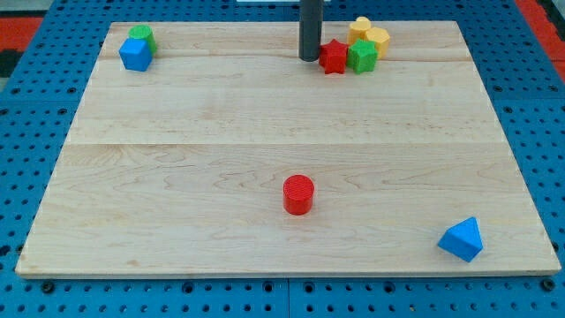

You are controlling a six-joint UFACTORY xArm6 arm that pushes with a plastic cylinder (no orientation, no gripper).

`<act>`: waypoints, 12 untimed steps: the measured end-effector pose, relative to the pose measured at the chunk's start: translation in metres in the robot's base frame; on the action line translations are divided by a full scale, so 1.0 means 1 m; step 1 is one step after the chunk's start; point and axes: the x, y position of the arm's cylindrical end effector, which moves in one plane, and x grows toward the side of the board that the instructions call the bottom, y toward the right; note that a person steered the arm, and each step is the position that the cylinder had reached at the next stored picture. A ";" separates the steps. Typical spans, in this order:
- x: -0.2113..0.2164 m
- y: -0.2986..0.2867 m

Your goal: Place red circle on bottom left to red star

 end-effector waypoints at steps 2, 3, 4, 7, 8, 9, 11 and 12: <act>0.044 -0.030; 0.106 -0.032; 0.171 -0.031; 0.275 -0.012; 0.273 -0.044; 0.287 -0.057; 0.271 -0.097; 0.223 -0.103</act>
